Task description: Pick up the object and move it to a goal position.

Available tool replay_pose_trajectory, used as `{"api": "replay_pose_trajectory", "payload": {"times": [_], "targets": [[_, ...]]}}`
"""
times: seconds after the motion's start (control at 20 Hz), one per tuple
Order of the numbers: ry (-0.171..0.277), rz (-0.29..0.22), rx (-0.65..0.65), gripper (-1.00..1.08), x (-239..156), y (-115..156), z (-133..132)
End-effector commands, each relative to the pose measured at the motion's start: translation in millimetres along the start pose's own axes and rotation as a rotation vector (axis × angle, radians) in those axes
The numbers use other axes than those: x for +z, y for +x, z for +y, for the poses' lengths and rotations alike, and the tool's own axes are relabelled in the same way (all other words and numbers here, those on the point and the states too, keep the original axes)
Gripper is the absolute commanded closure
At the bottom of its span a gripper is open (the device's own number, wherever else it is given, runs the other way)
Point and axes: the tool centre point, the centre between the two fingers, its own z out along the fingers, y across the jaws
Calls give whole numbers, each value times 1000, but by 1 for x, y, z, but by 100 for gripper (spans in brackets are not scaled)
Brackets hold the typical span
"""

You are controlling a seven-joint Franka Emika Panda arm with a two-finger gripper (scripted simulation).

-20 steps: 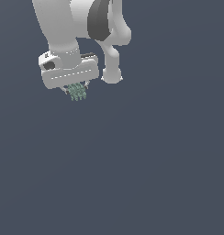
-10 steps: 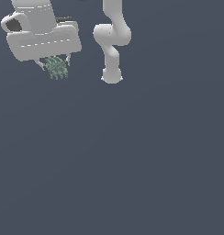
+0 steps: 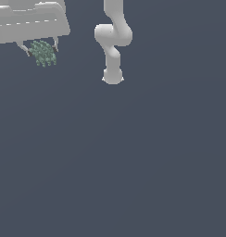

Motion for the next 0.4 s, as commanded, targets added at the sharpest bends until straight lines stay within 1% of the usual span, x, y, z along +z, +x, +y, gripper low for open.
{"api": "replay_pose_trajectory", "payload": {"times": [0.0,0.35], "targets": [[0,-1,-1,108,-5,-1,3],[0,-1,-1,108,-6,-1,3]]}}
